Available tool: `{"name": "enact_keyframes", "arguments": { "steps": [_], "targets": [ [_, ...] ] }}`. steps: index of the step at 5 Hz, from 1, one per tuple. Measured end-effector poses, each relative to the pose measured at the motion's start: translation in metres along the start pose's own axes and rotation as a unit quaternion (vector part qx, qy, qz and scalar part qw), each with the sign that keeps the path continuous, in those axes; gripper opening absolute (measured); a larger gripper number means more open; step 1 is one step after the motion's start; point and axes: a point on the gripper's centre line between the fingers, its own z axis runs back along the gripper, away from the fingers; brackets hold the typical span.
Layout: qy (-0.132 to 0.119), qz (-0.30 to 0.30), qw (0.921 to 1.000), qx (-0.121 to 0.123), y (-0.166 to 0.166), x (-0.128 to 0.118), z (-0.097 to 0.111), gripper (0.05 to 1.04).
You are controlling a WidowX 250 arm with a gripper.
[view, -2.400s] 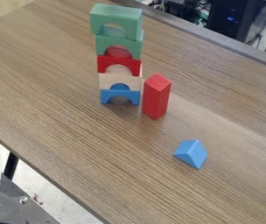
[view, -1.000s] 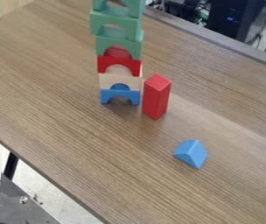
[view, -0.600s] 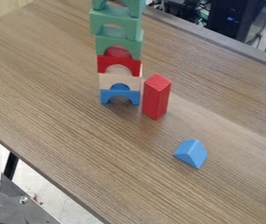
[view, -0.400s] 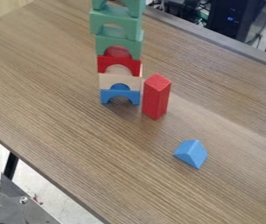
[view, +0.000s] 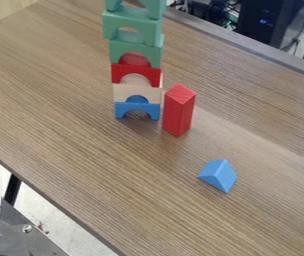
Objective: Put the green arch and put it on the top of the other green arch
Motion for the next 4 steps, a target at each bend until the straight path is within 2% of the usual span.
{"name": "enact_keyframes", "arguments": {
  "steps": [1,2,3,4],
  "targets": [
    [0.006,-0.018,0.9991,-0.038,0.002,-0.004,0.018,0.999],
    [-0.015,-0.150,0.9875,-0.046,0.022,-0.012,0.016,0.999],
    [-0.073,-0.296,0.9516,-0.035,0.057,-0.025,0.007,0.999],
    [-0.086,-0.418,0.9038,-0.035,0.088,-0.019,0.005,0.999]
  ]
}}
